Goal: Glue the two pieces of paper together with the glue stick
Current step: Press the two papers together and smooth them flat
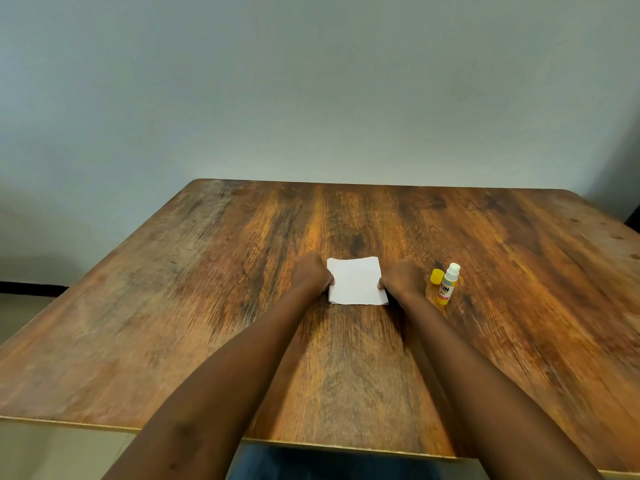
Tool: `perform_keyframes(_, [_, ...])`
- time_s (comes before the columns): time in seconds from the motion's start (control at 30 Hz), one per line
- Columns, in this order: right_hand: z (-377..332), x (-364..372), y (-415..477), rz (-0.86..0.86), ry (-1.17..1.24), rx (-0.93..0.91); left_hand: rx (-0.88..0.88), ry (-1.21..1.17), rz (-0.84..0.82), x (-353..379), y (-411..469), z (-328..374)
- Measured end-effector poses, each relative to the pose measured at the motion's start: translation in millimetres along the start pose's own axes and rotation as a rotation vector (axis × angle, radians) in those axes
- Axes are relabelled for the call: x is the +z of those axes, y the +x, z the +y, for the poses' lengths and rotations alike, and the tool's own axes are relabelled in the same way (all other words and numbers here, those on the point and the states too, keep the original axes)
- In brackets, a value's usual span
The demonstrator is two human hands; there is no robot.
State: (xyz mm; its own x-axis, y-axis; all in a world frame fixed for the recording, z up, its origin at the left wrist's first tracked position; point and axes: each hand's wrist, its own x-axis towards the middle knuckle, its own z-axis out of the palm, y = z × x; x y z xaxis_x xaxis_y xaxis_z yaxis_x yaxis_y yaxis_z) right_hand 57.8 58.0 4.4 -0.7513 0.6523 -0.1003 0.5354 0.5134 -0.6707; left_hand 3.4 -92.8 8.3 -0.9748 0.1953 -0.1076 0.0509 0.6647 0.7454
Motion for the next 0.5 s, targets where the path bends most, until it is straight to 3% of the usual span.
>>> perform_keyframes(0.5, [-2.1, -1.4, 7.0, -0.055, -0.003, 0.063, -0.033, 0.005, -0.003, 0.9, 8.5, -2.2])
